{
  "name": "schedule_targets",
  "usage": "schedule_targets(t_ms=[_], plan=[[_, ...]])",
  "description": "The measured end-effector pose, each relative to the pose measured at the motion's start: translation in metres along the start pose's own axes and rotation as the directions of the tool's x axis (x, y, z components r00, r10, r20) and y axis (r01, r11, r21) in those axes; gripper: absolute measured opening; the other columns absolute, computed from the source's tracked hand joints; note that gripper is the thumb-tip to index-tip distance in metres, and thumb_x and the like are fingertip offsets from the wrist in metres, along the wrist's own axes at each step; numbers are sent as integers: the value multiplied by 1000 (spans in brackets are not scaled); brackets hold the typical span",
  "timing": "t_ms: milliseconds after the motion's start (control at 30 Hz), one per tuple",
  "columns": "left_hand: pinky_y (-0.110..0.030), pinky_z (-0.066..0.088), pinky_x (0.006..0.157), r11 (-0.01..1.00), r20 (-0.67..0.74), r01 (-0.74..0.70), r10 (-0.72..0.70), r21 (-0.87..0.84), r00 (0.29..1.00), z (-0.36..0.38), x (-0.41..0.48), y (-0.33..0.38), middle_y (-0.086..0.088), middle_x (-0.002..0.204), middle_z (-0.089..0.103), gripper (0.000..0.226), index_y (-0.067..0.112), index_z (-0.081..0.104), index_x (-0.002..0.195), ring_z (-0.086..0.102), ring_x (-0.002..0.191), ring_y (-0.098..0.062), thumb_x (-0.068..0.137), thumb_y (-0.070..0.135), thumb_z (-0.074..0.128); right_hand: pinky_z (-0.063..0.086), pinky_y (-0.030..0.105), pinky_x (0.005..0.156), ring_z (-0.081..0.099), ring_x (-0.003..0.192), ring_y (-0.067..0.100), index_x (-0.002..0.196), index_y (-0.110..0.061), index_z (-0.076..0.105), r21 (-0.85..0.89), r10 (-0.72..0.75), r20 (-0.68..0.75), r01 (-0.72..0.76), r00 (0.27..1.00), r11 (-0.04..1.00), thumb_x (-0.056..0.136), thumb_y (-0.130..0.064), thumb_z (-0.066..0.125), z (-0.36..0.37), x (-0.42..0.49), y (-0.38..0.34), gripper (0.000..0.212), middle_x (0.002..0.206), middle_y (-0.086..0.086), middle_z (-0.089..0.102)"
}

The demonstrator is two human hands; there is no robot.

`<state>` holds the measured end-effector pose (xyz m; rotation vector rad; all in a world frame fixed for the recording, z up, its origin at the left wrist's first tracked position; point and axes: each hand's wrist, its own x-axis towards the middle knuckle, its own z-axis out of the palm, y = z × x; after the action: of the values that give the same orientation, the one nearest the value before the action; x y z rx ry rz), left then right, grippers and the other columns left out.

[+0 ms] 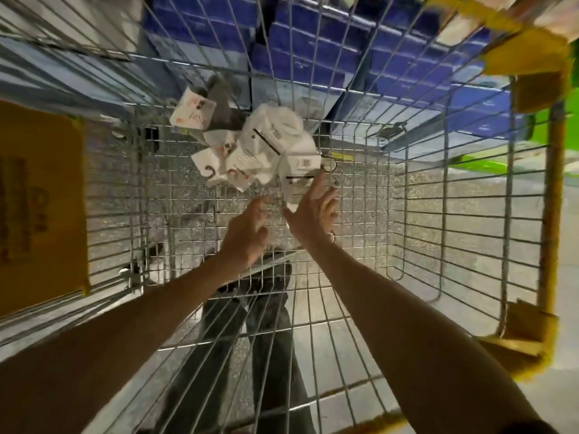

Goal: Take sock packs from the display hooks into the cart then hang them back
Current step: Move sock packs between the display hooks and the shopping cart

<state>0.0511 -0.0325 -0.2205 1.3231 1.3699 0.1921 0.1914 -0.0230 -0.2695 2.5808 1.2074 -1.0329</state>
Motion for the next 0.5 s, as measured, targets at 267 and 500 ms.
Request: schedule_targets(t_ms=[267, 500], plan=[[-41, 57, 69, 991, -26, 127, -126, 33, 992, -22, -15, -5, -16, 137, 53, 79, 26, 32, 151, 51, 77, -2, 86, -9, 61, 42, 49, 100, 38, 121, 38, 150, -24, 9, 83, -88, 30, 85, 996, 993, 71, -50, 77, -10, -21, 2, 107, 131, 22, 35], [-30, 33, 107, 970, 90, -45, 23, 241, 996, -40, -33, 0, -6, 157, 29, 92, 34, 23, 155, 29, 141, -24, 81, 1, 68, 50, 27, 74, 58, 78, 15, 128, -7, 50, 233, -182, 731, 9, 658, 972, 95, -43, 54, -45, -65, -7, 48, 104, 7, 62]])
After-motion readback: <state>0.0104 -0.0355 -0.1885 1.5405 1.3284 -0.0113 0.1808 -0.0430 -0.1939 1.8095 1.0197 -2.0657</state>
